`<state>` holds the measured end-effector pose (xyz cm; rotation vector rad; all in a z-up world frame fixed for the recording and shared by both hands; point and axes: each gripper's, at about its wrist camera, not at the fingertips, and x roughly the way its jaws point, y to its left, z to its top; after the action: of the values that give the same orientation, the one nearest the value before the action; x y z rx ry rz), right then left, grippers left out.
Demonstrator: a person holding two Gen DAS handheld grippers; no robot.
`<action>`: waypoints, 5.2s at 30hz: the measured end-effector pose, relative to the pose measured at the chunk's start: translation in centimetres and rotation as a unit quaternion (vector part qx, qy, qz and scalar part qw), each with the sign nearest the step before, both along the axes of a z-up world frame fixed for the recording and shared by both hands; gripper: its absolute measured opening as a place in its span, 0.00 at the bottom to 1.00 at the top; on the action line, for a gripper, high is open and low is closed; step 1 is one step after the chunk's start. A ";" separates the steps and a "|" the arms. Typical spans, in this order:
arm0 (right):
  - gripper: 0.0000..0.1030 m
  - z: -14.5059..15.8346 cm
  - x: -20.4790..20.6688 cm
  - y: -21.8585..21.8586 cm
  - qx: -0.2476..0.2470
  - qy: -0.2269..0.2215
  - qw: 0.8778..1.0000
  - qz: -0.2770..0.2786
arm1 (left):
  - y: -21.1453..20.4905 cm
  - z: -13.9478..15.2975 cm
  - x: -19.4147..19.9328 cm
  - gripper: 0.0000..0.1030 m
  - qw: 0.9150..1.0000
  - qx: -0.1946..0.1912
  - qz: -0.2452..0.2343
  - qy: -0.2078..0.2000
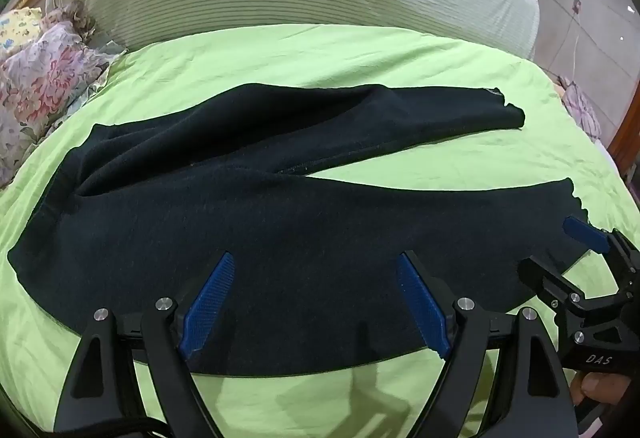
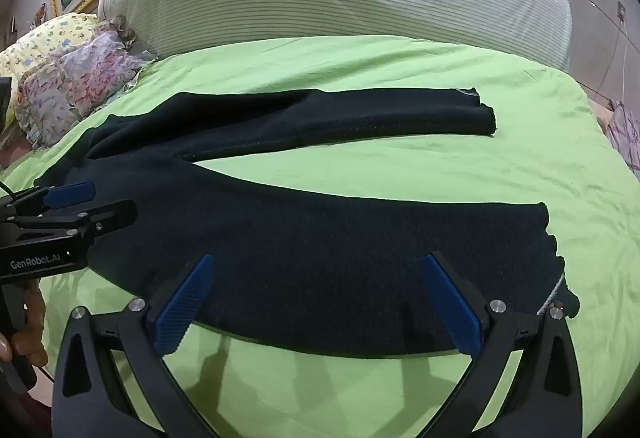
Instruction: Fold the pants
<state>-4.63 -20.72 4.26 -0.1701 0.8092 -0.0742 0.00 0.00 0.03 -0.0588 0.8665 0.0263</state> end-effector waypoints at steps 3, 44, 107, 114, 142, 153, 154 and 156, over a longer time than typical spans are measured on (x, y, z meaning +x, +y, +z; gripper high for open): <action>0.99 0.0 0.0 0.0 0.001 -0.001 1.000 0.000 | 0.0 0.0 0.0 0.81 1.000 0.000 -0.001 -0.001; 0.99 0.5 0.0 -0.9 0.015 -0.002 1.000 -0.021 | 0.0 -0.8 1.2 0.81 0.999 -0.006 -0.020 0.042; 0.25 3.0 23.7 -22.5 0.217 0.113 0.955 -0.170 | -3.6 -3.8 31.8 0.17 0.941 -0.014 -0.257 0.219; 0.03 5.4 21.0 -22.6 0.230 0.087 0.959 -0.142 | -2.8 -2.0 30.4 0.07 0.940 -0.068 -0.262 0.207; 0.03 8.0 1.3 -18.8 0.178 0.063 0.979 -0.080 | -1.8 1.6 12.2 0.05 0.918 -0.175 -0.309 0.178; 0.03 5.5 -1.8 -18.0 0.170 0.089 0.975 -0.114 | -3.8 0.3 9.0 0.05 0.906 -0.153 -0.339 0.203; 0.03 4.9 -1.8 -17.9 0.166 0.097 0.975 -0.116 | -3.9 -0.2 8.9 0.05 0.905 -0.154 -0.337 0.210; 0.03 3.9 -1.8 -17.8 0.161 0.108 0.973 -0.124 | -4.1 -0.9 8.7 0.06 0.906 -0.148 -0.334 0.215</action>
<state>-6.47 -38.52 8.18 0.2342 1.0446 -0.1596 8.68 -4.06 -0.83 -0.0377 1.2902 -0.7650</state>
